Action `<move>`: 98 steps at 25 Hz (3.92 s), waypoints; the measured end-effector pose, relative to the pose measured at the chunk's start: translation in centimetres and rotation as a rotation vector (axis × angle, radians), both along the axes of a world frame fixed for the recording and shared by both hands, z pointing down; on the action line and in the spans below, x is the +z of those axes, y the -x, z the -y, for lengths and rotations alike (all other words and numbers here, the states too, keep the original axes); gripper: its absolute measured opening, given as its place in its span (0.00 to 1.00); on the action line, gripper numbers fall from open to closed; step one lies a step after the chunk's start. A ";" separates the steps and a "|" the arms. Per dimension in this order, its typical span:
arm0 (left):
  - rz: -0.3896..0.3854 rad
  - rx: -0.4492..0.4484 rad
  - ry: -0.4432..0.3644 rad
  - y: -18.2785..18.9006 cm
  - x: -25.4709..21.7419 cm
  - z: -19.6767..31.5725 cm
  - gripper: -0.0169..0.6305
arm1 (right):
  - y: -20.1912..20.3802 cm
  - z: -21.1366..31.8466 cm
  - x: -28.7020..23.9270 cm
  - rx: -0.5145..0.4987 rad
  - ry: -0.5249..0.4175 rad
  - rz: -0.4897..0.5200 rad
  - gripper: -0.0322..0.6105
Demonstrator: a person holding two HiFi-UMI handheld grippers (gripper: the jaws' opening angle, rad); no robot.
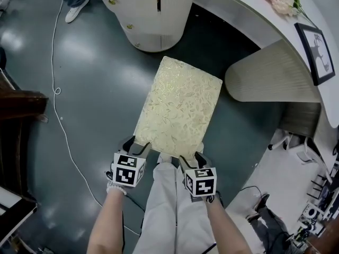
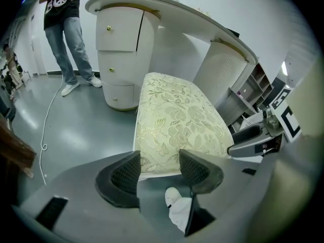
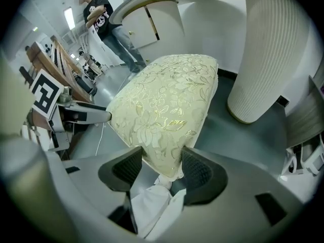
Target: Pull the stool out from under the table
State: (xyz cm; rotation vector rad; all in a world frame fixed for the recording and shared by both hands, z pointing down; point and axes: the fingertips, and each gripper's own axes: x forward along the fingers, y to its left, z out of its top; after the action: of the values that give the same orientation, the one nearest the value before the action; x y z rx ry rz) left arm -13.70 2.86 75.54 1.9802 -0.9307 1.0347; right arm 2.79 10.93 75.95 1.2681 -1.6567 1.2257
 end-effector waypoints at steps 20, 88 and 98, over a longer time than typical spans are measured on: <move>0.058 -0.071 0.066 2.9 -0.3 -4.5 0.43 | 1.7 -4.2 -0.1 -0.038 0.127 -0.023 0.45; -0.214 -0.069 -0.740 -4.8 -56.2 7.1 0.05 | -0.7 15.1 -56.2 -0.312 -0.919 0.091 0.11; -0.230 -0.105 -0.737 -4.3 -56.8 7.1 0.05 | -1.2 14.5 -55.1 -0.330 -0.893 0.061 0.11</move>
State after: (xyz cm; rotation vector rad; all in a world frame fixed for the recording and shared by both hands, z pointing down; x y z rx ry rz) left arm -9.40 -4.23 18.70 2.5285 -1.3974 0.4012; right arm 4.04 -3.58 20.82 1.3480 -2.4610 0.2970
